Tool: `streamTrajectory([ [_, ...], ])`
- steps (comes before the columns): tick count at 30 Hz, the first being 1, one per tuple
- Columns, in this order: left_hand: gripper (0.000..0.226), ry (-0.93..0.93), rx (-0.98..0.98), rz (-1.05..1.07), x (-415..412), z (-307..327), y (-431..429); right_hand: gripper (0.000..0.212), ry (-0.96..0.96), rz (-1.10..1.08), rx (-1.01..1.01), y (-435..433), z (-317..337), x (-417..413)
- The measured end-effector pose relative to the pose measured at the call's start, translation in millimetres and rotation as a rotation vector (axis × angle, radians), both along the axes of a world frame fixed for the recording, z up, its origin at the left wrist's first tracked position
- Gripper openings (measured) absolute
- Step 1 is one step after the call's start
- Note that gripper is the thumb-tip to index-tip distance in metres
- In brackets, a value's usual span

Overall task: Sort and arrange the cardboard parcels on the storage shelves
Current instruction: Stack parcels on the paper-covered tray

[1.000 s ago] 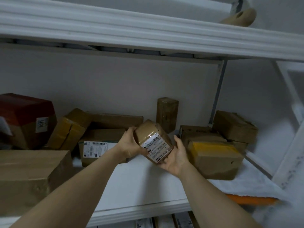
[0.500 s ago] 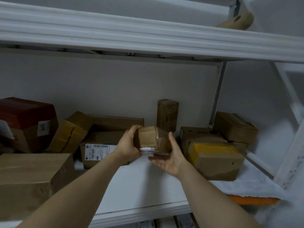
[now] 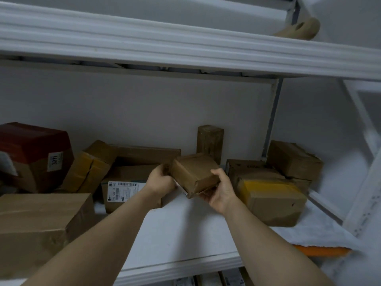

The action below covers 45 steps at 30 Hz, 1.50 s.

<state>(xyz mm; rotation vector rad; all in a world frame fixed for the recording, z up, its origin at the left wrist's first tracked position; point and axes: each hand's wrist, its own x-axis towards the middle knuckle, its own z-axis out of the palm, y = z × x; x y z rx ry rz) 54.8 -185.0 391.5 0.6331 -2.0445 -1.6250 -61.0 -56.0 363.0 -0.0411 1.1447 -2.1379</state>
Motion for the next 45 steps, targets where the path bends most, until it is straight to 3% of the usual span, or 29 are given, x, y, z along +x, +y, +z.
streamTrajectory([
  [1,0.041,0.017,0.176,0.019,1,3,0,0.048,0.011,-0.012,-0.003,0,-1,0],
  [3,0.030,0.040,0.430,0.027,4,9,2,0.051,0.023,-0.019,-0.013,0,-3,1],
  [5,0.021,0.066,0.521,-0.030,7,11,1,0.049,0.034,-0.021,-0.018,0,-3,2],
  [8,0.023,0.043,0.486,-0.114,12,13,1,0.038,0.039,-0.022,-0.058,-1,-4,5],
  [13,0.074,0.096,0.445,-0.084,11,4,-4,0.029,0.065,0.013,-0.084,-2,-4,6],
  [25,0.092,0.163,0.375,-0.128,18,6,-6,0.024,0.048,0.043,-0.052,-5,-8,8],
  [30,0.072,0.195,0.397,-0.173,20,8,-5,0.045,-0.018,0.056,-0.029,-8,-10,10],
  [45,0.063,0.181,0.376,-0.129,7,9,-8,0.049,-0.026,0.036,-0.011,-10,-5,6],
])
